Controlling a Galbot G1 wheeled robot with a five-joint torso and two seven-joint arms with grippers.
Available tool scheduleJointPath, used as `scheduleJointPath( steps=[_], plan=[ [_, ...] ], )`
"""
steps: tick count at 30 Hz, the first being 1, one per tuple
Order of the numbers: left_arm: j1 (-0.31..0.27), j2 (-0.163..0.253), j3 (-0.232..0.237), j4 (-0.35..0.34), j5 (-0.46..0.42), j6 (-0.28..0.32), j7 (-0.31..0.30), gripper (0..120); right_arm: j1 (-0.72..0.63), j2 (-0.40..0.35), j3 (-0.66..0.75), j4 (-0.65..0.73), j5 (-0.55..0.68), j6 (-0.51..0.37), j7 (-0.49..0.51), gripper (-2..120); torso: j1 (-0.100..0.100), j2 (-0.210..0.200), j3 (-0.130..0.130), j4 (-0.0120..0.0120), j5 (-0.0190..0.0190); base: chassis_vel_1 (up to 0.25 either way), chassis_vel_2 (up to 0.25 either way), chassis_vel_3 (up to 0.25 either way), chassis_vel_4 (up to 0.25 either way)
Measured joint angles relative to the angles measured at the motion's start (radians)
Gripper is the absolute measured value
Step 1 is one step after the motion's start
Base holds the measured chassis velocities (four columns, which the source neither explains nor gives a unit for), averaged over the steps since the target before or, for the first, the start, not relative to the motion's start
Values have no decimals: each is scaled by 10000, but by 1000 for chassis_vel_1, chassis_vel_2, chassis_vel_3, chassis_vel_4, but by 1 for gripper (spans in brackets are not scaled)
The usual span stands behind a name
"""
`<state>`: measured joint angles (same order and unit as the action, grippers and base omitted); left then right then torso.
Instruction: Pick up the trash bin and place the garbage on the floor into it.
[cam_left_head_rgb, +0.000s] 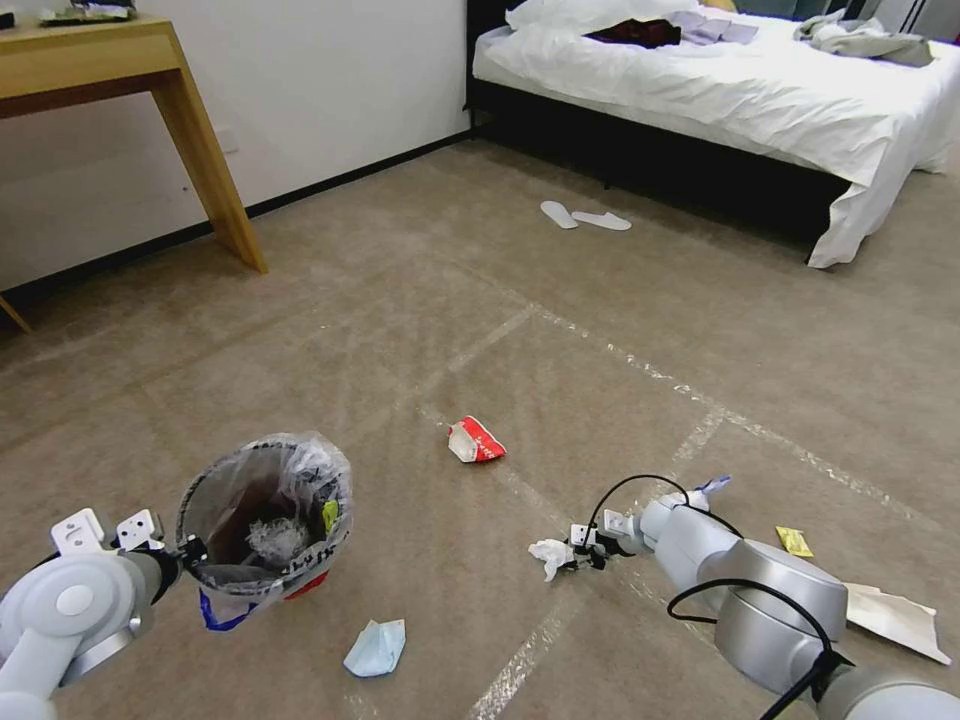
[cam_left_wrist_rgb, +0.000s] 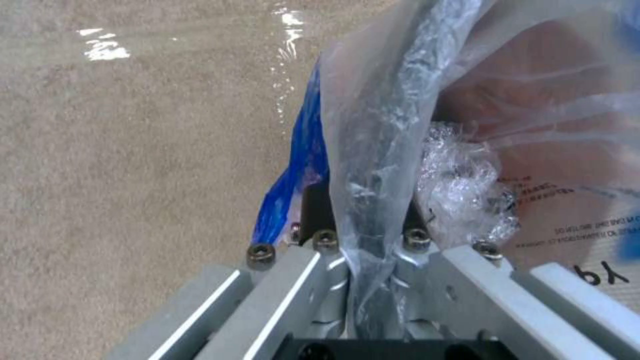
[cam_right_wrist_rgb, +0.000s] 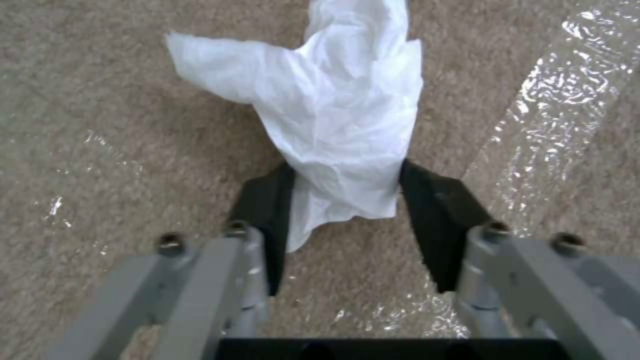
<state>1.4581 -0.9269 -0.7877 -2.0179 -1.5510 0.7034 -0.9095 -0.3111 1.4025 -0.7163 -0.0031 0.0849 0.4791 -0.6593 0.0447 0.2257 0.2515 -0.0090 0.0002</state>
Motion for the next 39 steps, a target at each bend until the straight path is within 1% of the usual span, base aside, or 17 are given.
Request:
scheduleJointPath(
  steps=[3, 5, 6, 8, 9, 11, 21, 24, 26, 27, 29, 31, 34, 36, 37, 38, 39],
  plan=[
    [-1, 24, 0, 0, 0, -5, 3, 1, -16, -1, 6, 0, 13, 58, 49, 33, 0, 0, 0, 0, 1, 0, 0, 0, 0],
    [-12, 75, 0, 1, -2, -16, 10, 1, -29, 18, 78, 10, 88, 95, 99, 20, 0, 0, 0, 0, 1, 0, 0, 0, 0],
    [-12, 75, 0, 1, -2, -16, 10, 1, -29, 18, 78, 10, 88, 95, 99, 20, 0, 0, 0, 0, 1, 0, 0, 0, 0],
    [-31, 91, 13, 8, -2, -26, 11, 1, -29, 49, 146, 19, 149, 96, 115, 9, 0, -1, 0, 0, 1, 0, 0, 0, 0],
    [-31, 91, 13, 8, -2, -26, 11, 1, -29, 49, 146, 19, 149, 96, 115, 9, 0, -1, 0, 0, 1, 0, 0, 0, 0],
    [-43, 93, 35, 25, -6, -26, 11, 1, -41, 67, 267, 52, 243, 96, 103, 0, 0, 0, 0, 1, 0, 0, 0, 0, 0],
    [-60, 146, 86, 48, -32, -34, 11, 1, -185, -231, 1009, 871, 1052, 29, 83, 0, 0, 0, 0, -1, 1, 0, 0, 0, 0],
    [-67, 179, 110, 48, -76, -52, 8, 1, -189, -462, 1623, 1433, 1272, 134, 76, 0, 0, -1, 0, 0, 2, 0, 0, 0, 0],
    [-140, 207, 205, 79, -104, -67, 8, 1, -87, -692, 2849, 2009, 1163, 688, 40, 0, 0, -1, 1, -2, 3, 0, 0, 0, 0],
    [-140, 207, 205, 79, -104, -67, 8, 1, -87, -692, 2849, 2009, 1163, 688, 40, 0, 0, -1, 1, -2, 3, 0, 0, 0, 0],
    [-333, 225, 345, 195, -173, -91, 10, 1, 164, -1013, 4406, 2695, 1098, 1478, 29, 0, 0, -1, 2, 4, 0, 0, 0, 0, 0],
    [-365, 232, 362, 216, -184, -96, 9, 1, 207, -1097, 4643, 2818, 1074, 1603, 27, 0, 0, -1, 2, 5, 1, 0, 0, 0, 0],
    [-549, 284, 474, 416, -208, -99, 16, 1, 409, -1657, 5570, 3640, 1651, 2123, -222, 0, 0, -1, 2, 1, 3, 0, 0, 0, 0],
    [-657, 306, 555, 621, -219, -99, 97, 1, 358, -2495, 5712, 5045, 3221, 2116, -720, 0, 1, -1, 2, 2, 4, 0, 0, 0, 0],
    [-657, 306, 555, 621, -219, -99, 97, 1, 358, -2495, 5712, 5045, 3221, 2116, -720, 0, 1, -1, 2, 2, 4, 0, 0, 0, 0],
    [-741, 318, 638, 853, -172, -100, 278, 1, 190, -3406, 5588, 6589, 4360, 1726, -997, 0, 0, -1, 1, -11, -3, 0, 0, 0, 0],
    [-741, 318, 638, 853, -172, -100, 278, 1, 190, -3406, 5588, 6589, 4360, 1726, -997, 0, 0, -1, 1, -11, -3, 0, 0, 0, 0]
  ],
)
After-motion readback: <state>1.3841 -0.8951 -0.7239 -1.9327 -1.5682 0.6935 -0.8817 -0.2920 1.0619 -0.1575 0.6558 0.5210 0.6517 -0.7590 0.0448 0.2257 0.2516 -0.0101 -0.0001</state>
